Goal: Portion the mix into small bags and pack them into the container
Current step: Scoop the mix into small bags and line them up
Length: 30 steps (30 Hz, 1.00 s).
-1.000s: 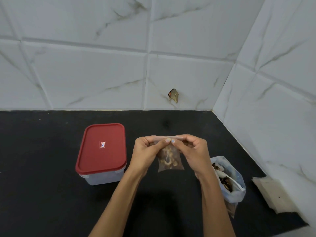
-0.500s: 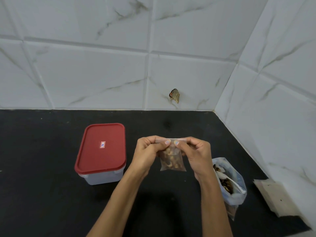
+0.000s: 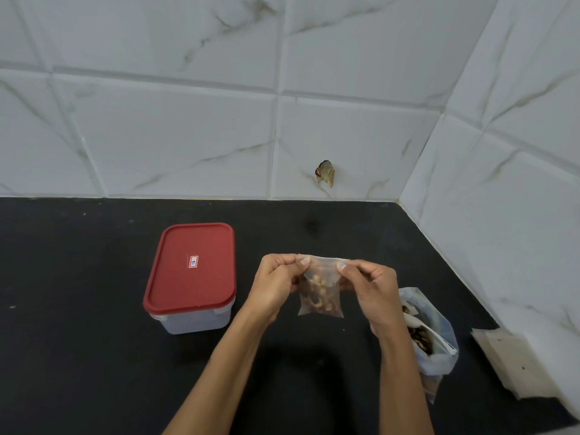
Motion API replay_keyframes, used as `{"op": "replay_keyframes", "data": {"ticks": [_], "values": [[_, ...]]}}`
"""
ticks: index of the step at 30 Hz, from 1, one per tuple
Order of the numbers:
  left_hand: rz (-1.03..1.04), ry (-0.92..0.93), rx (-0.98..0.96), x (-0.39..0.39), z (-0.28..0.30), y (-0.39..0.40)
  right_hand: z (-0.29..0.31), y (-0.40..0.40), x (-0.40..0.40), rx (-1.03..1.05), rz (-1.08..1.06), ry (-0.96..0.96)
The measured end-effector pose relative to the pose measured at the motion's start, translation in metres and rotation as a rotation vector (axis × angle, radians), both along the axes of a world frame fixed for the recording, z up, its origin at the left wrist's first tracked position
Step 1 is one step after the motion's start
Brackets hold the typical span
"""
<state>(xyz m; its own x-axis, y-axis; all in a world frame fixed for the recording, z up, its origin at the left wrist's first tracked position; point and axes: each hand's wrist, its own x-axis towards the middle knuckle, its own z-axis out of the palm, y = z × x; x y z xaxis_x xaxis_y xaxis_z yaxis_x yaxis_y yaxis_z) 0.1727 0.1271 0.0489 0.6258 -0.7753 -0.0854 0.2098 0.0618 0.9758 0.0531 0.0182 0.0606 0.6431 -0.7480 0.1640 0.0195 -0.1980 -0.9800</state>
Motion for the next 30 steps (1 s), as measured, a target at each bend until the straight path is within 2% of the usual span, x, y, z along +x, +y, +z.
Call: {"op": "replay_keyframes", "data": {"ticks": [6, 13, 18, 30], "values": [[0.091, 0.076, 0.118, 0.006, -0.019, -0.012, -0.021, -0.009, 0.014, 0.078, 0.002, 0.102], [0.346, 0.123, 0.305, 0.020, -0.045, -0.041, -0.064, -0.026, 0.062, 0.183, -0.024, 0.222], [0.511, 0.183, 0.358, 0.042, -0.061, -0.052, -0.081, -0.034, 0.091, 0.323, -0.114, 0.221], [0.520, 0.240, 0.424, 0.074, -0.069, -0.069, -0.090, -0.041, 0.117, 0.250, -0.074, 0.410]]}}
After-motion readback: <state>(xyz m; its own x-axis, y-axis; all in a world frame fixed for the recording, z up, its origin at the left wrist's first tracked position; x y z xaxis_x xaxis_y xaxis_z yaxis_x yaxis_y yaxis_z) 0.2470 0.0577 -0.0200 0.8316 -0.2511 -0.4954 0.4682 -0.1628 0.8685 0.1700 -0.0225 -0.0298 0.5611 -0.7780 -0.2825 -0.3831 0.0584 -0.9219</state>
